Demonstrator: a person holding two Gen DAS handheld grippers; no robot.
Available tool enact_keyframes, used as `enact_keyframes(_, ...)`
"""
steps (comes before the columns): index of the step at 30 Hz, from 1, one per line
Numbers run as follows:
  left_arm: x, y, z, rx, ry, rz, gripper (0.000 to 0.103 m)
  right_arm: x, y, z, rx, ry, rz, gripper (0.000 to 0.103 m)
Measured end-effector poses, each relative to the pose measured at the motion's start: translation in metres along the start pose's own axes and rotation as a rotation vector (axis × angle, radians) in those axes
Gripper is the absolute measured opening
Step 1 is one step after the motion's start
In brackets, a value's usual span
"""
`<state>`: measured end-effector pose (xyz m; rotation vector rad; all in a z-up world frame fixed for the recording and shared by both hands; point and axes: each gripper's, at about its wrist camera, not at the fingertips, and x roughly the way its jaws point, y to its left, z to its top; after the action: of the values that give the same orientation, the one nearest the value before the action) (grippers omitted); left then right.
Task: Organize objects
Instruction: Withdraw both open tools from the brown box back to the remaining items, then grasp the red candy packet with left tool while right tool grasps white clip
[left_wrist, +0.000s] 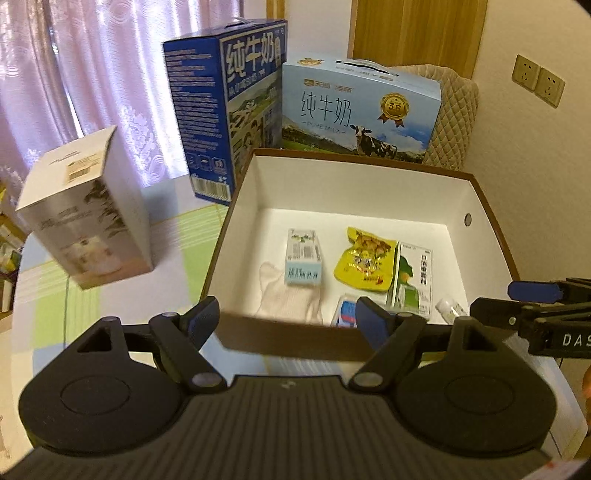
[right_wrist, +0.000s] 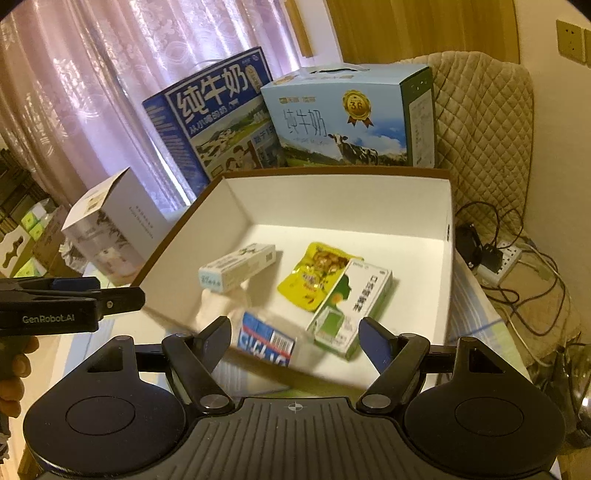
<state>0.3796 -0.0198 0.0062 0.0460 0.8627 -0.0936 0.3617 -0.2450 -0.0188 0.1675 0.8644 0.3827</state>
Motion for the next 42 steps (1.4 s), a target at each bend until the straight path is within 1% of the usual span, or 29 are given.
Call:
enact_keyframes(8, -0.038, -0.002, -0.034, -0.032, -0.006, -0.006, 0.079, -0.029, 0.013, -0.024, -0.014, -0.01, 0.008, 0.073)
enact_keyframes(15, -0.061, -0.002, -0.067, -0.068, 0.009, -0.015, 0.079, -0.047, 0.024, -0.048, -0.034, -0.001, 0.006, 0.073)
enact_keyframes(21, -0.074, -0.001, -0.095, -0.088, 0.031, -0.019, 0.079, -0.057, 0.034, -0.068, -0.06, 0.016, 0.018, 0.074)
enact_keyframes(24, -0.081, 0.001, -0.107, -0.099, 0.038, -0.016, 0.079, -0.061, 0.038, -0.077, -0.058, 0.024, 0.027, 0.075)
enact_keyframes(29, -0.09, 0.006, -0.123, -0.112, 0.05, -0.008, 0.079, -0.066, 0.045, -0.092, -0.07, 0.037, 0.022, 0.084)
enact_keyframes(32, -0.095, 0.008, -0.13, -0.119, 0.053, -0.01, 0.079, -0.067, 0.048, -0.098, -0.073, 0.051, 0.03, 0.084)
enact_keyframes(35, -0.097, 0.009, -0.138, -0.125, 0.064, -0.005, 0.079, -0.067, 0.053, -0.105, -0.099, 0.058, 0.022, 0.084)
enact_keyframes(42, -0.096, 0.012, -0.157, -0.133, 0.097, 0.011, 0.079, -0.059, 0.061, -0.123, -0.138, 0.115, 0.02, 0.084)
